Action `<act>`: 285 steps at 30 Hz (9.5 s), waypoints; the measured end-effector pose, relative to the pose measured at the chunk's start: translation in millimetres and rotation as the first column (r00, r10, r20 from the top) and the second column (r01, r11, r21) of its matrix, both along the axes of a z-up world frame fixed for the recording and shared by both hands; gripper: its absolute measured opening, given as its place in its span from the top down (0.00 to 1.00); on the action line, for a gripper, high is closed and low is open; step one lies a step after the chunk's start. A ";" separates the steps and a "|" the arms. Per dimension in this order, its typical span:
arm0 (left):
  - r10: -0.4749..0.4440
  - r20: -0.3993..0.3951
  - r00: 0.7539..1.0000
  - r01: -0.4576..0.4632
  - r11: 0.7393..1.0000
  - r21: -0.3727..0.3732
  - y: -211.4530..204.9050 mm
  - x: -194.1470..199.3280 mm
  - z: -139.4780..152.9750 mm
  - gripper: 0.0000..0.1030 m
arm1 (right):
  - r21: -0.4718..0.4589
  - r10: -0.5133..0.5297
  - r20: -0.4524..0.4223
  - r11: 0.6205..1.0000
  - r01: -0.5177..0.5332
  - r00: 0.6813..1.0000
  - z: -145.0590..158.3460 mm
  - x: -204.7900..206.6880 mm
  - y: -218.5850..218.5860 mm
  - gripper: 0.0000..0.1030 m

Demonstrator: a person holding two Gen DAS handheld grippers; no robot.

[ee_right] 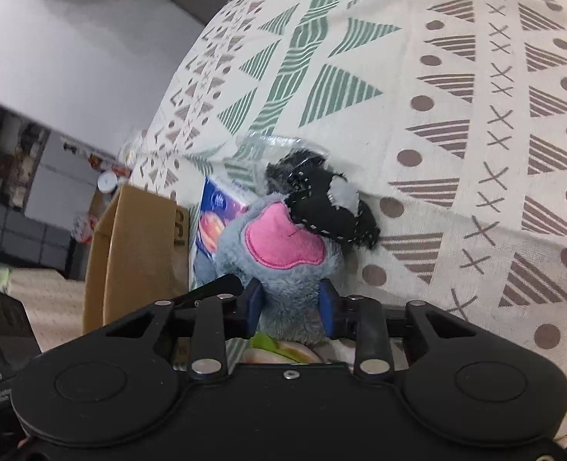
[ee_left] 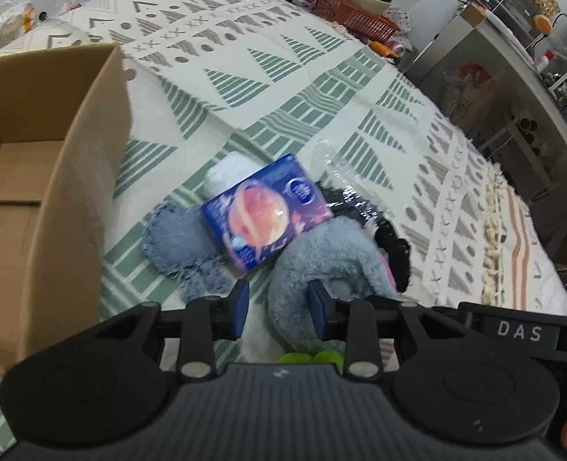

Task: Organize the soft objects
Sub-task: 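Lift the grey donkey with both grippers and carry it toward the cardboard box, then lower the grey donkey into the box and open both grippers, then withdraw both grippers from the box toward the remaining plush pile, then grasp the burger plush with the left gripper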

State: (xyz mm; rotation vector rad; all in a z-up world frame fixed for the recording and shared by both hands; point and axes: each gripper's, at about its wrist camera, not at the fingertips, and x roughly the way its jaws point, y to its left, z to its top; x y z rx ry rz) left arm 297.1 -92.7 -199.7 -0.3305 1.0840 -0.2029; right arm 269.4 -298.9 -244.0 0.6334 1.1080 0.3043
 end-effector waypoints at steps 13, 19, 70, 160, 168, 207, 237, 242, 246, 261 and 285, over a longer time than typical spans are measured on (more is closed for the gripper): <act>0.013 0.008 1.000 -0.012 0.998 -0.055 -18.7 9.8 -6.1 0.69 | 0.091 -0.094 -0.056 0.991 0.099 0.994 -12.5 5.9 -22.6 0.63; 0.038 0.006 0.999 -0.038 0.996 -0.086 -15.0 5.8 0.6 0.80 | 0.121 -0.123 -0.078 0.984 0.132 0.989 -17.6 6.4 -25.6 0.68; 0.115 0.235 0.965 -0.111 0.993 -0.032 87.3 -62.4 109.0 0.82 | 0.070 0.023 0.314 0.996 -0.047 0.949 88.5 -51.7 94.9 0.75; 0.262 0.255 0.931 -0.306 0.939 0.154 152.8 -89.5 126.9 0.19 | -0.299 0.167 0.439 0.954 -0.032 0.883 122.8 -90.9 165.7 0.05; 0.243 0.292 0.925 -0.299 0.940 0.164 114.3 -95.0 139.4 0.19 | -0.310 0.169 0.420 0.950 -0.035 0.892 128.4 -99.1 130.6 0.05; 0.163 0.198 0.967 -0.193 0.971 0.142 -29.8 -91.9 72.9 0.19 | -0.214 0.016 0.317 0.975 0.055 0.948 91.2 -87.4 -31.9 0.05; 0.134 0.017 0.991 -0.135 0.986 0.092 -57.8 -62.5 -14.5 0.29 | -0.264 0.082 0.214 0.964 -0.024 0.973 55.0 -46.4 -13.8 0.11; 0.111 -0.007 0.994 -0.110 0.991 0.079 -55.1 -56.0 -20.5 0.51 | -0.272 0.094 0.203 0.961 -0.036 0.975 48.7 -38.9 -8.0 0.15; 0.084 -0.036 0.996 -0.081 0.993 0.082 -53.8 -51.6 -23.4 0.62 | -0.286 0.110 0.199 0.957 -0.050 0.974 43.2 -32.3 -0.4 0.20; 0.029 -0.088 0.996 -0.027 0.999 0.019 -29.6 -37.7 -14.1 0.80 | -0.302 0.090 0.149 0.953 -0.042 0.985 21.9 -1.9 16.2 0.35; 0.001 -0.130 0.991 0.004 0.999 0.036 -36.3 -12.5 -36.6 0.50 | -0.291 0.058 0.082 0.956 -0.032 0.995 -0.1 25.4 22.6 0.37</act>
